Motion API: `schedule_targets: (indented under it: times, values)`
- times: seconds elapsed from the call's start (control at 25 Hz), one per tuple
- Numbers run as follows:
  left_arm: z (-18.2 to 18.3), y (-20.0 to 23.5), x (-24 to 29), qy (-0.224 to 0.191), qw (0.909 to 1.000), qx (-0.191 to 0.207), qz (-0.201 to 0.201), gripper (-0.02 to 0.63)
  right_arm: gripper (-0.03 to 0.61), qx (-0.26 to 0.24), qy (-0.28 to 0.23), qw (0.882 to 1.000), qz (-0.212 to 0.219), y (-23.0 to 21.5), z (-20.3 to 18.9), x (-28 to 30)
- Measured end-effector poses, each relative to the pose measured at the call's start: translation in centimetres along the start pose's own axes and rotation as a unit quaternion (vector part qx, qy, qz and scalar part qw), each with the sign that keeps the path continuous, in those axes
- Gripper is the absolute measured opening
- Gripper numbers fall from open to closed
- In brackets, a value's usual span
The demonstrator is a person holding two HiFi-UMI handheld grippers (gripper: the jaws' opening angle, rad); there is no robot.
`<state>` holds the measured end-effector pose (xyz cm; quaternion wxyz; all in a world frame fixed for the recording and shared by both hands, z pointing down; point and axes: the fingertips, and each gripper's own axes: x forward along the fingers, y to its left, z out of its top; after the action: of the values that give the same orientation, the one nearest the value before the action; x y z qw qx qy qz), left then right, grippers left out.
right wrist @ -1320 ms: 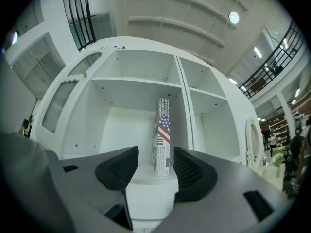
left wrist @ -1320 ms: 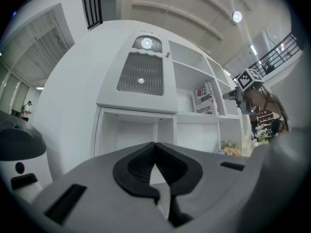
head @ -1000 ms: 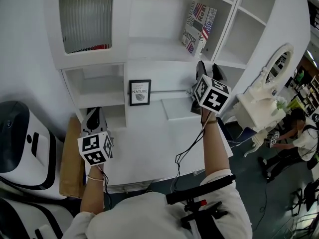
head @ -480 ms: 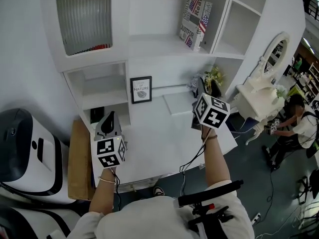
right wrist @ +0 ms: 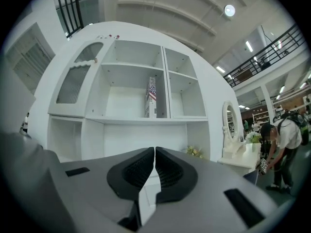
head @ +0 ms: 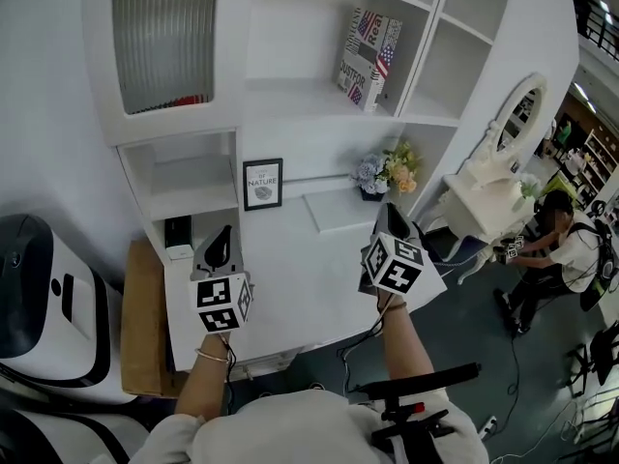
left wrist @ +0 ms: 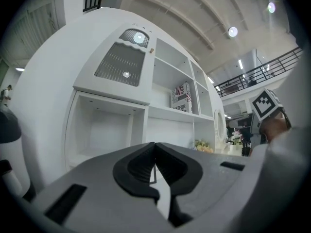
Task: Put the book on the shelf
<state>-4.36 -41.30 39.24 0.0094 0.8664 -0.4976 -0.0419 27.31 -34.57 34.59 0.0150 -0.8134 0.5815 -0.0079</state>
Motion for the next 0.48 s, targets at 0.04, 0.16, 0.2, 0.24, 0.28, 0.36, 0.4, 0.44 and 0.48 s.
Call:
schedule_targets:
  times: [0.04, 0.16, 0.2, 0.24, 0.28, 0.36, 0.4, 0.44, 0.48]
  values:
    - [0.0, -0.1, 0.1, -0.001, 1.0, 0.001, 0.001, 0.008, 0.026, 0.004, 0.001, 1.0, 0.002, -0.1, -0.2, -0.2]
    - [0.0, -0.4, 0.2, -0.001, 1.0, -0.001, 0.004, 0.008, 0.025, 0.01, 0.0, 1.0, 0.01, -0.2, -0.6, -0.9]
    - [0.0, -0.6, 0.2, -0.001, 1.0, -0.002, 0.006, 0.008, 0.025, 0.003, -0.004, 1.0, 0.009, -0.3, -0.7, -1.1]
    - [0.0, -0.8, 0.3, -0.002, 1.0, -0.003, 0.007, 0.008, 0.025, -0.012, -0.01, 1.0, 0.005, -0.6, -0.6, -1.2]
    - [0.0, -0.9, 0.3, -0.004, 0.9999, -0.004, 0.009, 0.008, 0.025, -0.032, -0.018, 0.999, -0.001, -0.9, -0.5, -1.4]
    - [0.0, -1.1, 0.5, -0.004, 0.9998, -0.006, 0.017, 0.008, 0.025, -0.071, -0.033, 0.997, -0.014, -1.6, -0.2, -1.6]
    - [-0.2, -1.3, 0.6, -0.004, 0.9997, -0.008, 0.021, 0.008, 0.025, -0.082, -0.037, 0.996, -0.016, -2.0, -0.3, -1.7]
    - [-0.3, -1.6, 0.7, -0.003, 0.9996, -0.01, 0.025, 0.008, 0.024, -0.088, -0.036, 0.995, -0.015, -2.5, -0.4, -1.7]
    - [-0.4, -2.0, 0.9, -0.001, 0.9996, -0.011, 0.027, 0.008, 0.023, -0.089, -0.032, 0.995, -0.013, -3.0, -0.7, -1.7]
